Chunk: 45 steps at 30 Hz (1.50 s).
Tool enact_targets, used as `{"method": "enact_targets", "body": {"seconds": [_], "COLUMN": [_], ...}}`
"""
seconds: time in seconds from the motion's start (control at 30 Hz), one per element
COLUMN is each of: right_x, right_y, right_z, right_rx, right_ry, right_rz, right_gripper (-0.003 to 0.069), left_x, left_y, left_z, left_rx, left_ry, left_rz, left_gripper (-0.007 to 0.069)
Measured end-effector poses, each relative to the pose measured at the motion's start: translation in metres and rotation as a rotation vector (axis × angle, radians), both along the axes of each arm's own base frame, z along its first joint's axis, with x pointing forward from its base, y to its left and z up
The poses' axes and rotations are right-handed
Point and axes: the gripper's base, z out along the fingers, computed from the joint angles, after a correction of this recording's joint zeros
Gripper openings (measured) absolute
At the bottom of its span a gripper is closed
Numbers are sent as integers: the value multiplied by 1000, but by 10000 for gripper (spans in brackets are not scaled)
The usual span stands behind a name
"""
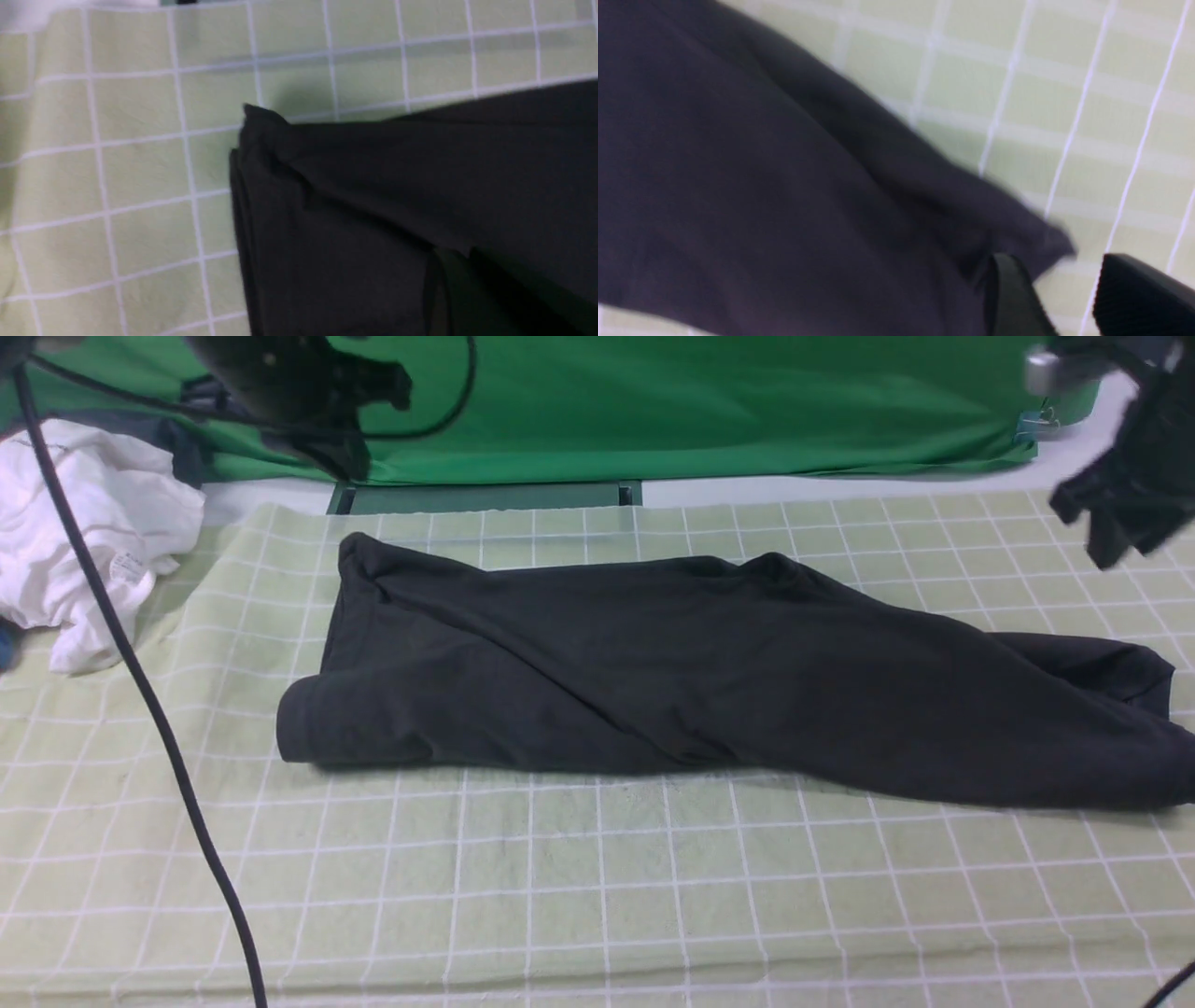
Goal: Fold a long-sleeved shirt over a green coffee tablecloth.
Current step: 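Pull the folded dark garment lengthwise by its ends to straighten it flat on the table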
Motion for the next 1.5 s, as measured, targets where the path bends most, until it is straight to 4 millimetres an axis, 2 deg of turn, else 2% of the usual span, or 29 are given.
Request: {"method": "enact_targets", "body": {"seconds": [0.1,0.17,0.27,0.37,0.53,0.7,0.77,0.8,0.83,0.93,1.0,1.13,1.17,1.2,1.27,1.37,1.5], "right_x": [-9,-17,-20,-21,-16,-10,-9,-9,-10,-12,-13,-19,-19,-21,-21,-18,-11], "right_y": [-11,-12,-11,-11,-11,-11,-12,-11,-11,-11,-11,-11,-11,-11,-12,-14,-18], "right_z": [-20,-37,-55,-67,-80,-100,-108,-110,-110,-110,-105,-73,-73,-55,-46,-38,-47], "right_rx": [25,29,37,39,37,37,39,42,44,39,40,35,34,28,16,-15,-61], "right_ry": [82,144,147,118,91,103,124,131,140,170,164,91,91,33,-16,-79,-99], "right_rz": [-39,-28,-15,-8,-2,-1,-2,2,10,53,54,53,54,56,61,73,96], "right_gripper": [311,367,435,455,461,460,434,399,347,100,45,25,25,25,25,25,37], "left_x": [-14,-28,-38,-42,-44,-45,-46,-47,-47,-49,-49,-49,-49,-49,-49,-49,-49], "left_y": [-23,-44,-60,-67,-67,-66,-66,-66,-66,-65,-65,-65,-65,-65,-65,-65,-65], "left_z": [-24,-48,-71,-84,-97,-98,-98,-99,-99,-99,-99,-99,-99,-99,-99,-99,-99], "left_rx": [12,29,51,68,84,89,90,91,92,94,95,93,93,93,93,93,93], "left_ry": [97,186,229,244,270,279,289,294,302,319,320,324,325,325,325,325,325], "left_rz": [-69,-124,-162,-179,-183,-184,-185,-186,-187,-190,-190,-190,-190,-190,-190,-190,-190], "left_gripper": [6,4,3,3,4,6,6,7,7,7,7,7,7,7,7,8,11]}}
